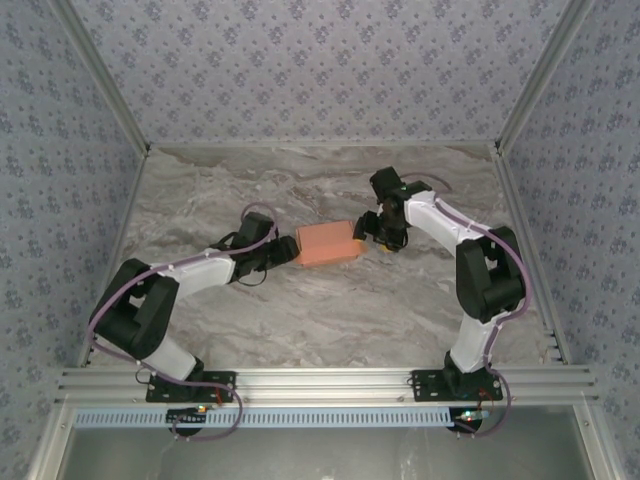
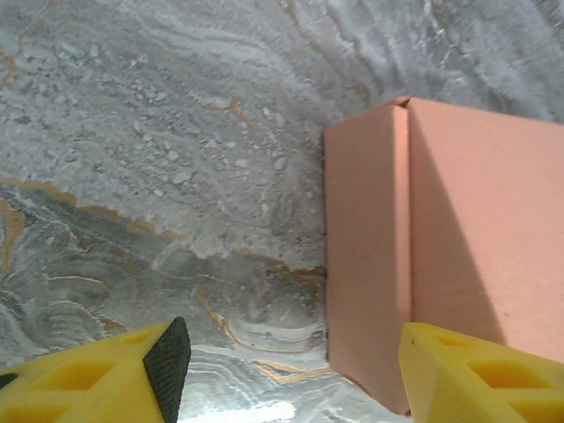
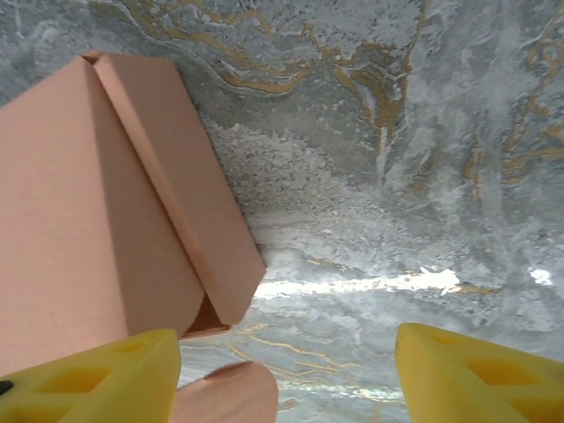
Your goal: Fold the paper box
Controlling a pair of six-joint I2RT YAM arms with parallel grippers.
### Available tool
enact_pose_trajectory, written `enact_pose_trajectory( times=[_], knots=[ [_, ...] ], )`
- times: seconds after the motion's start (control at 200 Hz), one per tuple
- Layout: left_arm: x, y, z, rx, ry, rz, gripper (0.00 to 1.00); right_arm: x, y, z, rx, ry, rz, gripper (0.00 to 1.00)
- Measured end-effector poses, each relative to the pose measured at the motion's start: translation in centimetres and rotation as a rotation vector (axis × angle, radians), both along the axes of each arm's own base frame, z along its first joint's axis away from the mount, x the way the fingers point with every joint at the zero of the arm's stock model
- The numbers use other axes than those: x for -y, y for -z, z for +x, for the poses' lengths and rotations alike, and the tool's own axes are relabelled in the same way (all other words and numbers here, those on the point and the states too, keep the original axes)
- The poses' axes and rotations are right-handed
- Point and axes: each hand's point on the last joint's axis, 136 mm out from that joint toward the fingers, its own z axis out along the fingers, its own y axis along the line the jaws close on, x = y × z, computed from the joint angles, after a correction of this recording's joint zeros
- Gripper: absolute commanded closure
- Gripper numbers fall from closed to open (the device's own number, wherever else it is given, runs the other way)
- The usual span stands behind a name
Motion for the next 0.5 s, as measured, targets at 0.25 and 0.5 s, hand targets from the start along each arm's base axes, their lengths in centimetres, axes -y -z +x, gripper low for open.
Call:
enact_pose_trajectory(
  times=[0.25,0.5],
  knots=[
    [-0.3,0.8,-0.3,-0.012,0.021,0.037,0.34,-0.5,-1.9,1.0,0.067,-0.067,-0.02,0.32],
    [-0.8,0.2,-0.2,0.007,0.015,0.057,0.31,-2.2,-3.2,1.6,0.159,-0.179,-0.061,0.32]
  ],
)
